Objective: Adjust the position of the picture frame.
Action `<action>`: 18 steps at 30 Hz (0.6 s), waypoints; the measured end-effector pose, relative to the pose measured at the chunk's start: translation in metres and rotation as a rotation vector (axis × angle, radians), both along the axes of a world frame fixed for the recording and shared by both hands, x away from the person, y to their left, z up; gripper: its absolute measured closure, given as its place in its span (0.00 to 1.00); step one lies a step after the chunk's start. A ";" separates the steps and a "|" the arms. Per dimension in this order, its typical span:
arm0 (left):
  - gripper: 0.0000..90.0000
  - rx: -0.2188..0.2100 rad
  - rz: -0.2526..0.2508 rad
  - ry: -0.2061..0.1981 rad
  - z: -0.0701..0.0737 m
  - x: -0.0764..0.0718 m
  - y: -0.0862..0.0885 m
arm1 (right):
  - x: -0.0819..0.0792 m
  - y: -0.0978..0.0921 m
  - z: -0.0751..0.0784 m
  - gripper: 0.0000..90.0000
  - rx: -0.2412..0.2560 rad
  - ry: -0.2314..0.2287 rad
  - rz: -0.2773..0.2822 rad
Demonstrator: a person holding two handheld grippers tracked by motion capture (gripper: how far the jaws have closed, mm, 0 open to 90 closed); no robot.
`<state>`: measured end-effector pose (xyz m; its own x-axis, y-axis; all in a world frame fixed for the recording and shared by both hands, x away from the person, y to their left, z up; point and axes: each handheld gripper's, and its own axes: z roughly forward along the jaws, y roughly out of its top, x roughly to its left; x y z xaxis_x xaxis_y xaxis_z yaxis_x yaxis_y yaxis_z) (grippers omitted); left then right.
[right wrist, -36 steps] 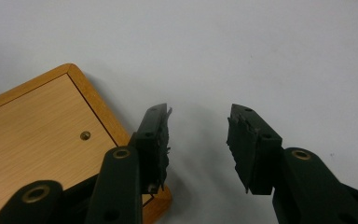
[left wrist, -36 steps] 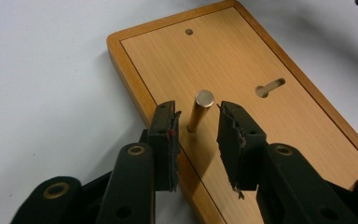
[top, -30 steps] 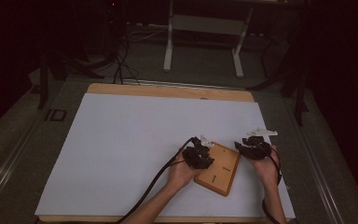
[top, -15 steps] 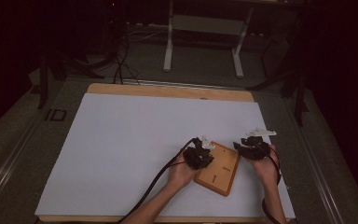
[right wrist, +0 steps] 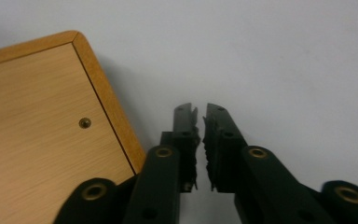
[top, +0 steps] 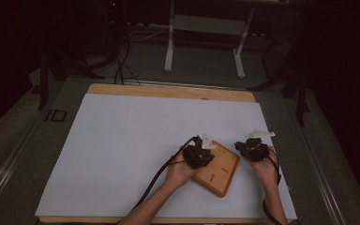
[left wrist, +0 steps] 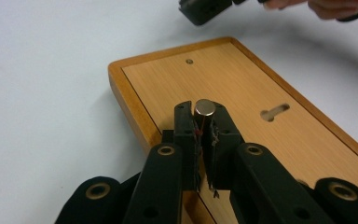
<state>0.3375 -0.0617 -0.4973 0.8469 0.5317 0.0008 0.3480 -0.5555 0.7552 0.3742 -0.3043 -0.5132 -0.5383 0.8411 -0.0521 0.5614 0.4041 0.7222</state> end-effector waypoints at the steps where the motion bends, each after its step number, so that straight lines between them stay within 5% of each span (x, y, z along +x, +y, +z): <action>1: 0.94 -0.002 0.000 0.000 0.001 0.000 0.001 | 0.000 0.000 -0.001 0.96 0.012 0.007 0.011; 18: 0.94 0.005 0.007 -0.015 0.008 0.007 0.016 | 0.003 0.006 -0.008 1.00 0.082 0.112 0.128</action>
<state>0.3442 -0.0457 -0.4893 0.8430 0.5377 0.0157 0.3409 -0.5567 0.7576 0.3775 -0.2983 -0.5215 -0.6397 0.7644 0.0800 0.5879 0.4196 0.6916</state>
